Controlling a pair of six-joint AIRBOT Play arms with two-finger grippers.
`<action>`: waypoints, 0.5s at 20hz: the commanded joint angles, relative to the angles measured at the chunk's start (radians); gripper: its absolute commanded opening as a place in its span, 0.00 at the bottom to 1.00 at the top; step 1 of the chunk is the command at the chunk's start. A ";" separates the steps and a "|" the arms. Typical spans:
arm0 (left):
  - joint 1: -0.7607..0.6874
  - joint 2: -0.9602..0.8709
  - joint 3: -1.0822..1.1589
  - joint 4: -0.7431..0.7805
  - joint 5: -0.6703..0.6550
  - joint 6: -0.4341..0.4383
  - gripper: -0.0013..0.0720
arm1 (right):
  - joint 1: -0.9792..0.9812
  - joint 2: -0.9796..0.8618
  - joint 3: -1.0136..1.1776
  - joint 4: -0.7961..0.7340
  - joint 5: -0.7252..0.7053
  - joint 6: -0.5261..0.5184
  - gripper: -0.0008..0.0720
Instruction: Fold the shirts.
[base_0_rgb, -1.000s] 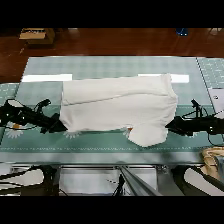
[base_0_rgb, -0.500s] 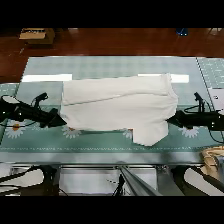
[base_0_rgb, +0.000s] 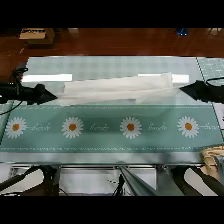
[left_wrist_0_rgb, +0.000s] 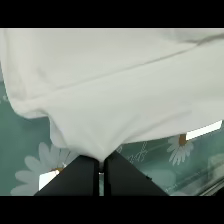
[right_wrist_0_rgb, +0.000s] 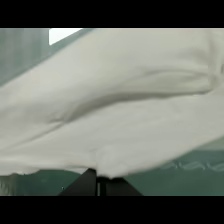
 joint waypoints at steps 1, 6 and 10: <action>-0.031 -0.017 0.026 -0.106 0.119 -0.011 0.05 | 0.061 -0.028 0.019 0.058 -0.174 0.008 0.04; -0.118 -0.156 0.111 -0.109 0.205 -0.011 0.05 | 0.233 -0.166 0.023 0.075 -0.516 0.009 0.04; -0.116 -0.265 0.174 -0.085 0.244 -0.011 0.05 | 0.250 -0.315 0.141 0.066 -0.545 0.005 0.04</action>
